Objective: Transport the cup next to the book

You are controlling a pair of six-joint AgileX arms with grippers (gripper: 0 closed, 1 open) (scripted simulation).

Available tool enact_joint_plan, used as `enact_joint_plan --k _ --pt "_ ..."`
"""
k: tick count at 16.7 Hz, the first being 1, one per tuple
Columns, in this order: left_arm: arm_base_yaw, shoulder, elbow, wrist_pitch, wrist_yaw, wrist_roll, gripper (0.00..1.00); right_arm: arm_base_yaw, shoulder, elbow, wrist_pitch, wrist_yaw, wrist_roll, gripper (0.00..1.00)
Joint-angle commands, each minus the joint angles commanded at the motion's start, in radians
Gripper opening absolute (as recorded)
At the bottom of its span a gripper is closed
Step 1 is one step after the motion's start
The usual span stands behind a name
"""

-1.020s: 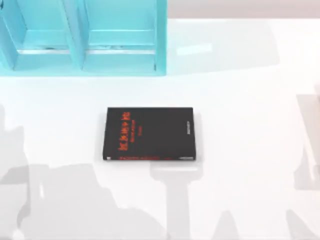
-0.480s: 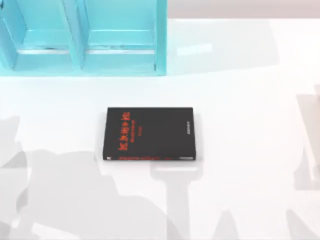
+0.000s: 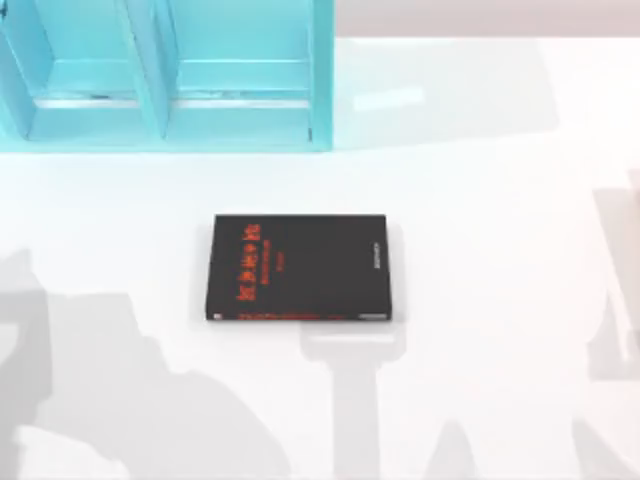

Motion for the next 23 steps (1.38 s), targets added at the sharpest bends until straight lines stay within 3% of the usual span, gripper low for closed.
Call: enact_joint_plan --k 4,9,22,23 --pt "0.004 0.048 -0.112 0.152 0.000 0.005 1.00 0.000 0.000 0.000 0.000 0.000 0.000 1.00" --pt "0.004 0.052 -0.124 0.166 0.000 0.005 1.00 0.000 0.000 0.000 0.000 0.000 0.000 1.00" --pt "0.004 0.052 -0.124 0.166 0.000 0.005 0.02 0.000 0.000 0.000 0.000 0.000 0.000 1.00" --pt "0.004 0.052 -0.124 0.166 0.000 0.005 0.00 0.000 0.000 0.000 0.000 0.000 0.000 1.00"
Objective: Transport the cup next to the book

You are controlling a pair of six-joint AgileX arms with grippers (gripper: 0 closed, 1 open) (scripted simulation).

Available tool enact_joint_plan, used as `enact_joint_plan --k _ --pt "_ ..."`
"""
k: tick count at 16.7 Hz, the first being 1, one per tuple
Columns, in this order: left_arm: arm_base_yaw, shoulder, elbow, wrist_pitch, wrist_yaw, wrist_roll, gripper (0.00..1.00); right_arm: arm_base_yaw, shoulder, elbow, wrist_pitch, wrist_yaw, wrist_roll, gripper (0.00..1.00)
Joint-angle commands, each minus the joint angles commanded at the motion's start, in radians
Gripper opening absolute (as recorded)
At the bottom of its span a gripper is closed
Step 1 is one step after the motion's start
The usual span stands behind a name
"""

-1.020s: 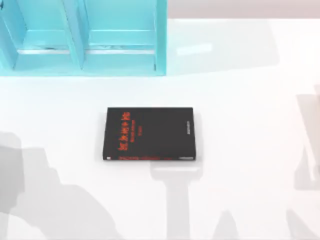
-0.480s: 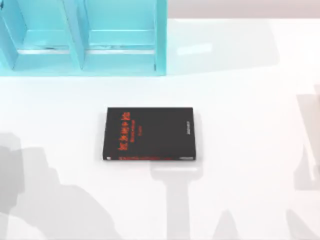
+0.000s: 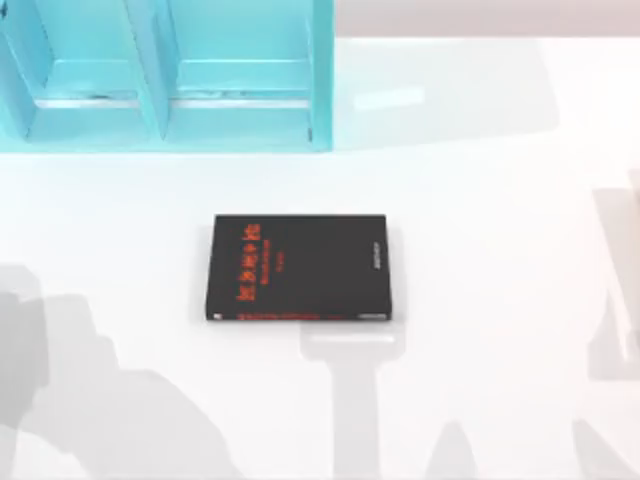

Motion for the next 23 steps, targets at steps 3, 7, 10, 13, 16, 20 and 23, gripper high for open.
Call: enact_joint_plan --k 3,7,10,13,16,20,23 --pt "0.000 0.000 0.000 0.000 0.000 0.000 0.00 0.000 0.000 0.000 0.000 0.000 0.000 1.00" --pt "0.000 0.000 0.000 0.000 0.000 0.000 0.00 0.000 0.000 0.000 0.000 0.000 0.000 1.00" --pt "0.000 -0.009 0.015 -0.018 -0.002 0.002 0.00 0.000 0.000 0.000 0.000 0.000 0.000 1.00" --pt "0.000 -0.042 0.071 -0.113 -0.001 0.001 0.00 0.000 0.000 0.000 0.000 0.000 0.000 1.00" --pt "-0.003 -0.073 0.120 -0.194 0.000 0.000 0.00 0.000 0.000 0.000 0.000 0.000 0.000 1.00" --pt "-0.002 -0.073 0.122 -0.197 0.000 0.000 0.00 0.000 0.000 0.000 0.000 0.000 0.000 1.00" --pt "-0.010 -0.062 0.144 -0.204 -0.001 -0.030 0.00 0.000 0.000 0.000 0.000 0.000 0.000 1.00"
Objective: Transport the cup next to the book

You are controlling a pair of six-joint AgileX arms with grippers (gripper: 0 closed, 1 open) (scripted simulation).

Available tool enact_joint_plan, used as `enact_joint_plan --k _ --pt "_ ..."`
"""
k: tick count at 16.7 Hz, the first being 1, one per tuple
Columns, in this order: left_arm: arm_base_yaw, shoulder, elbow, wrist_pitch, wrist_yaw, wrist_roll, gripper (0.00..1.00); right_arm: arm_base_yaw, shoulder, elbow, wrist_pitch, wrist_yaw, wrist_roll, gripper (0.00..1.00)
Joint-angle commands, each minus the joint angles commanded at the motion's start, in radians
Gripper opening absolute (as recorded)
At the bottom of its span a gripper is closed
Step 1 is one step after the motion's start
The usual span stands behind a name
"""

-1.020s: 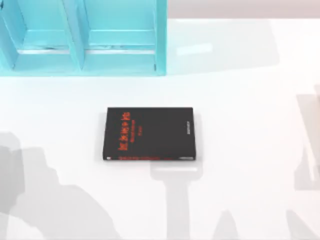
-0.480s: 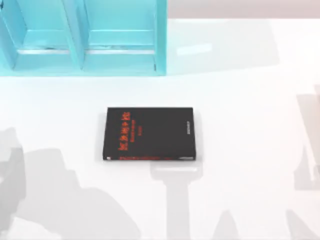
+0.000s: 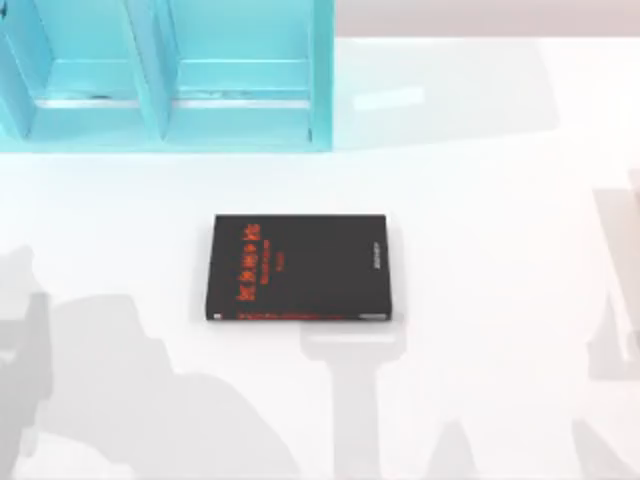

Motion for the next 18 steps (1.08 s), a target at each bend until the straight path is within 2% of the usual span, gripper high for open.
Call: enact_joint_plan --k 4,8,11,18 --pt "-0.053 0.068 0.126 -0.045 -0.003 -0.179 0.00 0.000 0.000 0.000 0.000 0.000 0.000 1.00" --pt "-0.146 0.181 0.305 -0.126 -0.005 -0.466 0.00 0.000 0.000 0.000 0.000 0.000 0.000 1.00" --pt "-0.231 0.289 0.447 -0.209 -0.001 -0.759 0.00 0.000 0.000 0.000 0.000 0.000 0.000 1.00" --pt "-0.446 0.523 0.773 -0.397 0.013 -1.575 0.00 0.000 0.000 0.000 0.000 0.000 0.000 1.00"
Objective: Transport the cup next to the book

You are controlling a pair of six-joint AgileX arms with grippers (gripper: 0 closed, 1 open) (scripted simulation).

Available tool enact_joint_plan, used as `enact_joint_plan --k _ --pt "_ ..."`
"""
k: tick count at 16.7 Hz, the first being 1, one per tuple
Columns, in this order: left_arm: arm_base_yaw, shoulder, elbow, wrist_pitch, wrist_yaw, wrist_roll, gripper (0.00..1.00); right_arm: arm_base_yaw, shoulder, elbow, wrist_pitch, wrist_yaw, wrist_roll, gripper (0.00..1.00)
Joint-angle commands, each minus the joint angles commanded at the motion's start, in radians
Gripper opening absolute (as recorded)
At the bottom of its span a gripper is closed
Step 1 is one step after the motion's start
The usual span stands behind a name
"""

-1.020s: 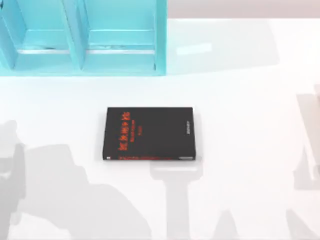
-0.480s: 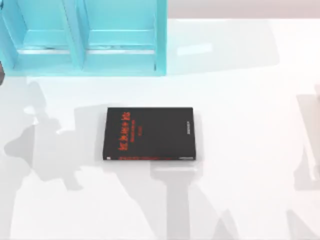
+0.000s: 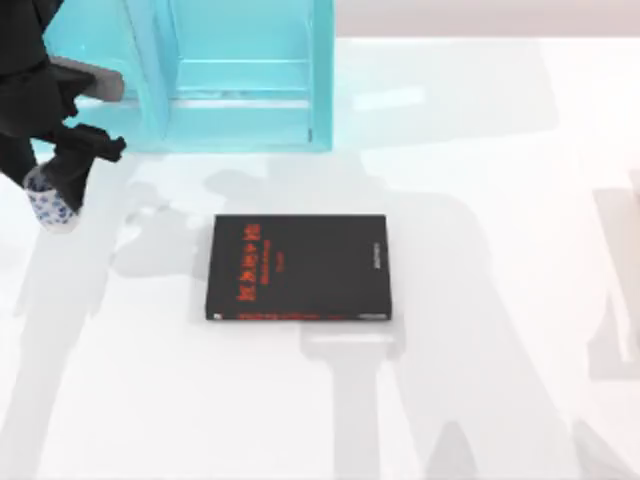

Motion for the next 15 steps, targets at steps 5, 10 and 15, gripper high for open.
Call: enact_joint_plan --k 5,10,15 --pt "-0.129 0.082 0.207 -0.065 -0.005 -0.427 0.00 0.000 0.000 0.000 0.000 0.000 0.000 1.00" --pt "-0.188 0.106 0.314 -0.073 -0.016 -0.599 0.00 0.000 0.000 0.000 0.000 0.000 0.000 1.00" --pt "-0.184 0.103 0.314 -0.072 -0.016 -0.600 0.00 0.000 0.000 0.000 0.000 0.000 0.000 1.00"
